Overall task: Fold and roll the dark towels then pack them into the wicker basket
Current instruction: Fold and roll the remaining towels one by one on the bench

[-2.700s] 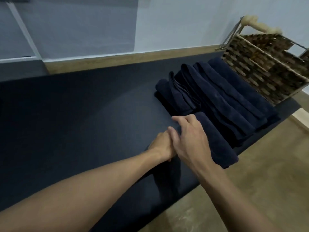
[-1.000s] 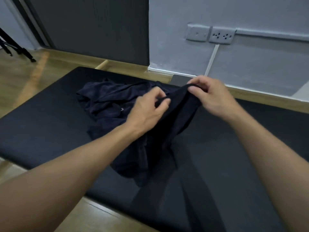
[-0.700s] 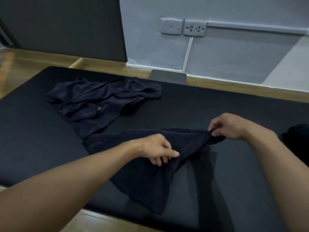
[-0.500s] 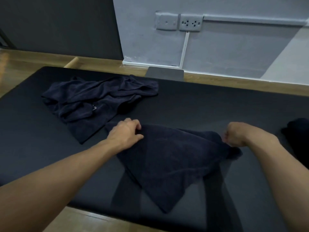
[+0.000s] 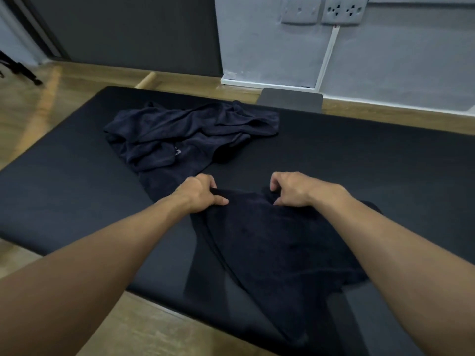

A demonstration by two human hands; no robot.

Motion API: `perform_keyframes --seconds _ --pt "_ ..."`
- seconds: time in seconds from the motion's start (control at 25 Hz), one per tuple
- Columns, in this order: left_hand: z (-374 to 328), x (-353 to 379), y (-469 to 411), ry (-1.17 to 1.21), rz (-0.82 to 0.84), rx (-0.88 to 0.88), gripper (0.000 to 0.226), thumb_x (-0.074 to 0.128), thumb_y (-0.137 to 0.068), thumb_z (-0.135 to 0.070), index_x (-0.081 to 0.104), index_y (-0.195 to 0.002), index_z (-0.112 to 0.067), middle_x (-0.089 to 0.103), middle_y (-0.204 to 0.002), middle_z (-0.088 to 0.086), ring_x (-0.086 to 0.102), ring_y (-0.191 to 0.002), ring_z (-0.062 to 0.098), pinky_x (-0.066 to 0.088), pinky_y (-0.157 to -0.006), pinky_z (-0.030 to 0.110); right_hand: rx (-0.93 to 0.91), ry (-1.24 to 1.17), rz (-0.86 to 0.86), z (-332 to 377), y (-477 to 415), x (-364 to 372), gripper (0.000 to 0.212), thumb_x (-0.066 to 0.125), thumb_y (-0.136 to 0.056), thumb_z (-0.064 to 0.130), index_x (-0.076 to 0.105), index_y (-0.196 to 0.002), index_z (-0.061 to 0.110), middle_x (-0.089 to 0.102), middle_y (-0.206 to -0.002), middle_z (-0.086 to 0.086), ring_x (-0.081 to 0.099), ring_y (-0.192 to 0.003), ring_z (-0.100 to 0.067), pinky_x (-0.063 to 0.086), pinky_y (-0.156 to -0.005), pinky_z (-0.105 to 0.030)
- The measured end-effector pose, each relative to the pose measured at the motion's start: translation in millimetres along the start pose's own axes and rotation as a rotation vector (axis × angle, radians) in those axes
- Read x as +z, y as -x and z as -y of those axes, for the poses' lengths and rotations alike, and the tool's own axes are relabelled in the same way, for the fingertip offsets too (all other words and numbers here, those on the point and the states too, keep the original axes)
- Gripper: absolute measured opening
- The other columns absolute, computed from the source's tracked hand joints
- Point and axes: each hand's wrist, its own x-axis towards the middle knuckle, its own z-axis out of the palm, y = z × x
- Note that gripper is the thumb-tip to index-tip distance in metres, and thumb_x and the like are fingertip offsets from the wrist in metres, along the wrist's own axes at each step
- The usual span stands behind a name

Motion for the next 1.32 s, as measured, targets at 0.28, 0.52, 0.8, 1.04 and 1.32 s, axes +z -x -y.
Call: perform_keyframes --seconds 0.28,0.52,0.8,1.04,1.32 --pt "-5 -25 -10 0.308 -0.071 0.153 0.018 0.078 -0.082 -0.022 0.062 -0.079 -0.016 0.059 -0.078 -0.002 0.054 -0.078 0.014 0.041 -0.067 0.024 -0.054 -0.349 -0.144 1 23 -23 0.011 0.063 -0.085 0.027 0.063 -0.075 0.021 0.062 -0.078 0.008 0.055 -0.073 -0.009 0.041 -0.06 -0.025" --pt "-63 -71 -7 0.57 -0.176 0.348 0.029 0.081 -0.076 -0.008 0.069 -0.102 -0.015 0.068 -0.092 0.007 0.063 -0.081 0.017 0.053 -0.08 0.029 -0.142 -0.796 -0.499 -19 45 -78 0.022 0.063 -0.078 -0.002 0.057 -0.078 0.02 0.053 -0.058 0.007 0.045 -0.051 -0.008 0.038 -0.052 -0.023" --pt "-92 -91 10 1.061 -0.055 0.383 0.047 0.049 -0.073 0.03 0.069 -0.093 -0.008 0.069 -0.089 0.012 0.067 -0.081 0.021 0.059 -0.069 0.027 -0.145 -0.687 0.067 -22 77 -91 0.064 0.063 -0.083 0.001 0.049 -0.138 0.032 0.046 -0.057 -0.005 0.038 -0.049 -0.012 0.045 -0.054 -0.028" --pt "-113 -90 28 0.98 0.059 0.447 0.061 0.031 -0.068 0.031 0.068 -0.095 -0.009 0.074 -0.089 0.011 0.072 -0.083 0.021 0.057 -0.068 0.025 -0.375 -0.742 -0.2 18 63 -83 0.06 0.075 -0.084 0.024 0.051 -0.138 0.038 0.058 -0.074 -0.002 0.056 -0.065 -0.009 0.049 -0.06 -0.028" --pt "-113 -105 32 0.806 -0.175 0.497 0.056 0.036 -0.066 0.027 0.071 -0.089 -0.01 0.072 -0.093 0.018 0.066 -0.087 0.025 0.051 -0.077 0.032 -0.34 -0.7 -0.392 6 73 -91 0.025 0.082 -0.078 0.024 0.058 -0.073 0.019 0.066 -0.069 0.01 0.062 -0.066 -0.003 0.046 -0.061 -0.018"
